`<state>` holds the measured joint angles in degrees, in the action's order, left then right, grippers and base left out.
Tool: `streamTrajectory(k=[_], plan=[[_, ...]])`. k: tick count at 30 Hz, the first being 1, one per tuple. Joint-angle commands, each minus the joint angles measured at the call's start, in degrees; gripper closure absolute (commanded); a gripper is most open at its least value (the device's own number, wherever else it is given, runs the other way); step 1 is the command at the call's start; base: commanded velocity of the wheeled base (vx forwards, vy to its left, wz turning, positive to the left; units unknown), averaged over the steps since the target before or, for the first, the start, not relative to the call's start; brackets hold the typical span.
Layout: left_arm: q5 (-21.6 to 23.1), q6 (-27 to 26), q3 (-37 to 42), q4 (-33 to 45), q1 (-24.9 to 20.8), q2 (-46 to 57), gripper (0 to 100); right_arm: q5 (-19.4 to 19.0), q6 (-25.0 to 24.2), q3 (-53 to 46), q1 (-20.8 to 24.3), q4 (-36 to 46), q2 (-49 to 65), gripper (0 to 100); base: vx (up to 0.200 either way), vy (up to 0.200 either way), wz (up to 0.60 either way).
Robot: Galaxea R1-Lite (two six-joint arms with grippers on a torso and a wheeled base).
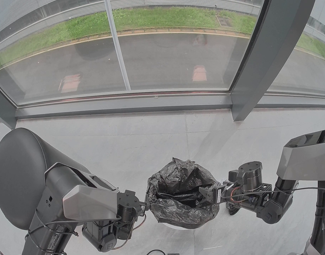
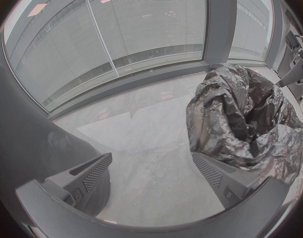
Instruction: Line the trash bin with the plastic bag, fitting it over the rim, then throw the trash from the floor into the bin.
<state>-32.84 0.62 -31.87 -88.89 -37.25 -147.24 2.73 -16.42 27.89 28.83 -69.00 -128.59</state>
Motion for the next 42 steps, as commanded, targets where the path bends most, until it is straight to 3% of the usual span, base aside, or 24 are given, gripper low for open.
streamTrajectory(k=[1, 7, 11, 14, 20, 29, 42], plan=[[0.0, 1.0, 2.5, -0.1, -0.1, 1.7, 0, -1.1, 0.4, -2.0, 0.4, -0.1, 2.1, 0, 0.0, 0.0, 0.0], [0.0, 4.8, 8.4, -0.2, -0.9, 5.1, 0, -7.1, 4.8, -7.3, 3.0, 0.0, 10.5, 0, 0.0, 0.0, 0.0], [0.0, 5.5, 9.0, -0.2, -0.9, 8.3, 0, -7.7, 6.0, -7.2, 8.1, 0.4, 11.9, 0, 0.0, 0.0, 0.0], [0.0, 6.7, 9.8, -0.2, -0.8, 12.1, 0, -7.7, 9.6, -6.3, 13.0, 0.9, 10.9, 0, 0.0, 0.0, 0.0], [1.8, 10.2, 11.6, -0.2, 1.2, 19.5, 0, -7.1, 9.8, 2.7, 19.6, 6.2, 4.1, 0, 0.0, 0.0, 0.0], [4.5, 14.0, 13.5, -0.2, 5.5, 22.1, 0, -5.7, 9.8, 13.2, 19.2, 11.4, -3.2, 0, 0.0, 0.0, 0.0], [6.4, 14.2, 13.7, -0.2, 6.5, 21.8, 0, -5.6, 8.9, 12.1, 18.0, 11.2, -5.3, 0, 0.0, 0.0, 0.0]])
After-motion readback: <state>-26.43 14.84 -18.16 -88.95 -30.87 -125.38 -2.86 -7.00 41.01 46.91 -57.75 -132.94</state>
